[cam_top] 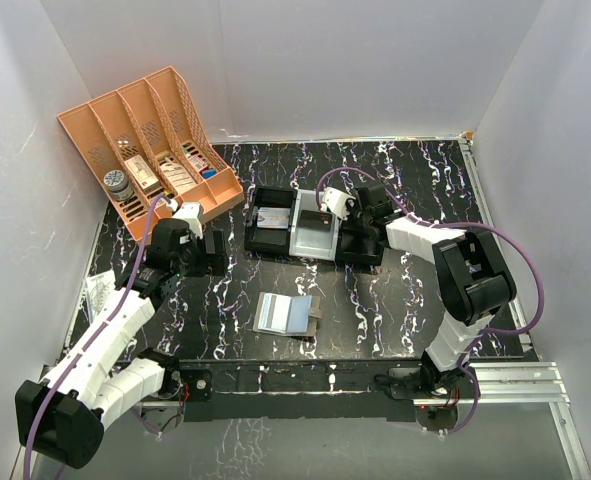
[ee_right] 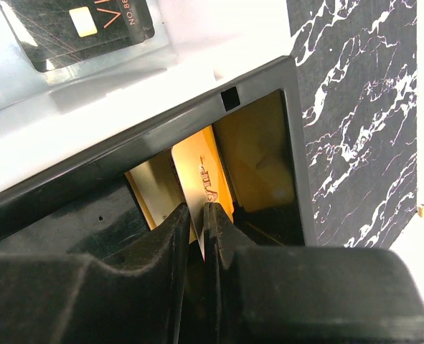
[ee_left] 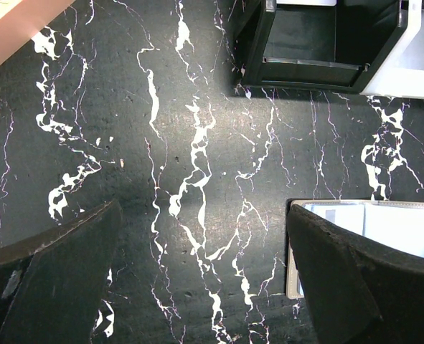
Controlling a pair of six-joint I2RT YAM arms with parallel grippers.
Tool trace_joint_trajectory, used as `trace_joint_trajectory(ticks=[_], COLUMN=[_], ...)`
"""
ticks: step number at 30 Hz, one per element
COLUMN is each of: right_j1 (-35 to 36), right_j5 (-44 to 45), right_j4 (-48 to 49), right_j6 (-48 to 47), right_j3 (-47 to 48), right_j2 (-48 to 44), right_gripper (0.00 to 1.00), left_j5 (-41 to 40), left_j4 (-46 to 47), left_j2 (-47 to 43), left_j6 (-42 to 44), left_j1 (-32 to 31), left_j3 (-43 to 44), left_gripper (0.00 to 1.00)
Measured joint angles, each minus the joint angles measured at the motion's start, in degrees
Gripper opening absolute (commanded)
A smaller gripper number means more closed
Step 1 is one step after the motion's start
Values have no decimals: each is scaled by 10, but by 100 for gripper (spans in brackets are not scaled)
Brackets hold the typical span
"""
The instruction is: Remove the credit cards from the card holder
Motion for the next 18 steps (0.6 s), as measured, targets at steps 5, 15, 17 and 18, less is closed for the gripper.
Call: trace_joint_trajectory(ticks=[5,15,17,18], right_j1=[0,-10,-13,-14], right_j5=[-3,-49,-58,-61], right_j4=[1,7,8,8], right_j6=[-1,-29,-33,-34], right_j3=[0,0,0,0], right_j2=[0,-1,-1,-1], right_gripper=[10,10,14,15], left_j5=[2,2,2,2], left_j4=[0,0,0,0], left_j2=[1,1,1,1], left_j6=[1,2,2,2], left_j1=[0,0,0,0], left_j3=[0,0,0,0], left_gripper=[99,99,99,99])
